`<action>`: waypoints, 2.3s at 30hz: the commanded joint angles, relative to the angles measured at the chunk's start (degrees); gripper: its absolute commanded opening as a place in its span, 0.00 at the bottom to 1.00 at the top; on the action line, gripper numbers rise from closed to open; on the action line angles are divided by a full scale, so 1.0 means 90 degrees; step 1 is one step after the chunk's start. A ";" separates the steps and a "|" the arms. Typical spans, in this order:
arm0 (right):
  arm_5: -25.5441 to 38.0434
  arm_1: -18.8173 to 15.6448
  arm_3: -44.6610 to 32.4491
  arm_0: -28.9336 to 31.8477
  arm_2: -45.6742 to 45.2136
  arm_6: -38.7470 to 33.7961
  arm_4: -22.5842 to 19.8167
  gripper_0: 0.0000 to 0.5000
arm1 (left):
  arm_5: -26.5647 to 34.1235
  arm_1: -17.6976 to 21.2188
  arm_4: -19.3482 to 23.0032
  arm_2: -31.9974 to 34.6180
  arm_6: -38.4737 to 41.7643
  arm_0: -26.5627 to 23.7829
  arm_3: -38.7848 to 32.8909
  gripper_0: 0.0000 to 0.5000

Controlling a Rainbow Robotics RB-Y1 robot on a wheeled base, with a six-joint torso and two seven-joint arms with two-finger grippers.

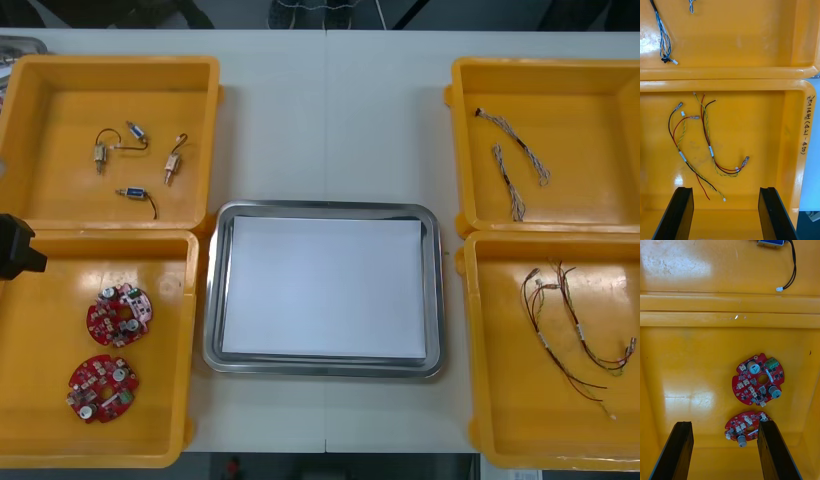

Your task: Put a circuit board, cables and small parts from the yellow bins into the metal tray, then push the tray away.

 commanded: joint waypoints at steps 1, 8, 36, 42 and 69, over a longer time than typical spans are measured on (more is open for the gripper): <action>0.0023 0.0117 -0.0064 0.0062 0.0172 -0.0217 0.0053 1.00 | 0.0081 0.0113 0.0044 0.0005 0.0466 -0.0126 -0.0027 1.00; 0.0023 0.0332 -0.0074 0.0101 0.0260 -0.0197 0.0190 1.00 | 0.0081 0.0113 0.0044 -0.0083 0.0417 -0.0126 -0.0144 1.00; -0.2551 0.0723 -0.0152 0.1478 0.1725 -0.0090 0.1489 1.00 | -0.0349 -0.1010 -0.0922 -0.0698 0.0554 0.0655 -0.1091 1.00; -0.2570 0.0859 0.0102 0.1526 0.1822 -0.0071 0.1459 1.00 | -0.0691 -0.1205 -0.1127 -0.0894 0.0612 0.0948 -0.1150 1.00; -0.4123 0.0908 0.0912 0.2083 0.2447 0.0574 0.1664 1.00 | -0.1921 -0.1352 -0.1987 -0.1831 0.0886 0.2062 -0.1150 1.00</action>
